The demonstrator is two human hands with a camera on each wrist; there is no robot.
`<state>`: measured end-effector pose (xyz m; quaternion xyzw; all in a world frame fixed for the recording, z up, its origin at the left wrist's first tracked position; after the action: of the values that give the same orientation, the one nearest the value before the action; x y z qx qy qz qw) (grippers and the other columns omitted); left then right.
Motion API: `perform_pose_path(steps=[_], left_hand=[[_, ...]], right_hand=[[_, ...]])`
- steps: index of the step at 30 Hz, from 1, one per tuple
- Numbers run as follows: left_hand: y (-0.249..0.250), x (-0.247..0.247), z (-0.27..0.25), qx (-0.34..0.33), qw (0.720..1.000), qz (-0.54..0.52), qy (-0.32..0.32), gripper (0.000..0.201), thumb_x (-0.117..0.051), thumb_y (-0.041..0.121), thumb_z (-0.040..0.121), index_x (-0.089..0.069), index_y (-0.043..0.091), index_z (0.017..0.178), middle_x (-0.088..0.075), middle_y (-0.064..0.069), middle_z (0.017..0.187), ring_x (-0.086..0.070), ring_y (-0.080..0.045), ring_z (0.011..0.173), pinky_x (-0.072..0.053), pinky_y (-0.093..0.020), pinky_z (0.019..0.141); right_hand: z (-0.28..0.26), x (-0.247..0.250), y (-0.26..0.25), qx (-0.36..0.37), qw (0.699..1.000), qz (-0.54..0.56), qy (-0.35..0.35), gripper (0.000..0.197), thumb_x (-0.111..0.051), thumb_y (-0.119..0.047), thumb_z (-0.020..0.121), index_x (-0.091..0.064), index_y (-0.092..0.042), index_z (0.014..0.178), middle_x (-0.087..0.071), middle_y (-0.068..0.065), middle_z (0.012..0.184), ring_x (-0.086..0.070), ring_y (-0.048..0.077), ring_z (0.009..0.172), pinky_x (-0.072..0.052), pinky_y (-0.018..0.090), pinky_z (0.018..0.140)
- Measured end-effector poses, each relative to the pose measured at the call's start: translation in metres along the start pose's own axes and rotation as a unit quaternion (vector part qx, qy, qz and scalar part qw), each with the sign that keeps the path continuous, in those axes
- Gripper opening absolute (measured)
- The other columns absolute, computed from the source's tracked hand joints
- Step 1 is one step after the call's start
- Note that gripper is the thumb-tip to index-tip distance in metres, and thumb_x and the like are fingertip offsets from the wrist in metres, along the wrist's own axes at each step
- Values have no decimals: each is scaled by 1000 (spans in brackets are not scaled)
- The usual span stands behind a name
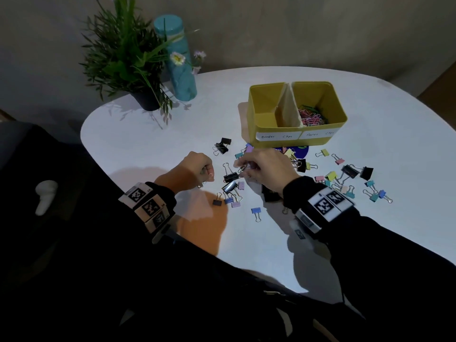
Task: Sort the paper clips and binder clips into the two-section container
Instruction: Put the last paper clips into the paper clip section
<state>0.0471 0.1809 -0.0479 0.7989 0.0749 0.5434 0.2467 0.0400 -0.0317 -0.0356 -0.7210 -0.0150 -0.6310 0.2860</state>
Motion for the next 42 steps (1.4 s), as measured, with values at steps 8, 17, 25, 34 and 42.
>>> perform_pose_path(steps=[8, 17, 25, 34, 42], left_hand=[[3, 0, -2, 8, 1000, -5, 0, 6, -70, 3, 80, -69, -1, 85, -70, -10, 83, -57, -17, 72, -38, -19, 64], [2, 4, -6, -5, 999, -45, 15, 7, -63, -3, 79, -69, 0, 82, -61, 6, 65, -50, -1, 58, -36, -5, 53], [11, -2, -10, -7, 998, -67, 17, 9, -75, 6, 75, -71, 5, 83, -61, 0, 64, -51, -2, 60, -36, -12, 57], [32, -21, 1, 40, 997, -41, 51, 17, -80, 14, 72, -67, 9, 80, -65, -2, 69, -63, -24, 77, -50, -34, 74], [35, -22, 6, 50, 998, -45, 17, 6, -68, 11, 85, -67, 4, 85, -66, -11, 86, -56, -22, 83, -42, -28, 71]], right_hand=[[10, -13, 1, -52, 997, 27, -50, 11, -68, -19, 83, -67, -29, 79, -57, -13, 68, -61, 17, 85, -37, 24, 66], [2, 6, 15, -77, 993, 16, -90, 6, -72, -23, 81, -72, -27, 76, -69, -7, 86, -64, 17, 86, -54, 35, 74], [5, 6, 13, -137, 989, 51, -15, 7, -77, -24, 79, -74, -18, 80, -63, -5, 72, -64, 19, 80, -52, 32, 70], [18, -23, -6, -160, 986, -11, 38, 11, -67, -19, 86, -70, -20, 96, -69, 9, 100, -64, 32, 94, -55, 37, 77], [12, -13, -2, -99, 995, -4, -7, 8, -64, -23, 87, -70, -24, 91, -70, 3, 99, -63, 27, 95, -52, 36, 77]])
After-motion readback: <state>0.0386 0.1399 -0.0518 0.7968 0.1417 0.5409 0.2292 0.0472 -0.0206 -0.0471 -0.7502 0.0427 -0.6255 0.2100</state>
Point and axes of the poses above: each hand's wrist, its own z-axis towards the middle knuckle, its own x-axis out of the back of the hand, y = z × x, the point moved 1 cm from there along z, towards the middle knuckle
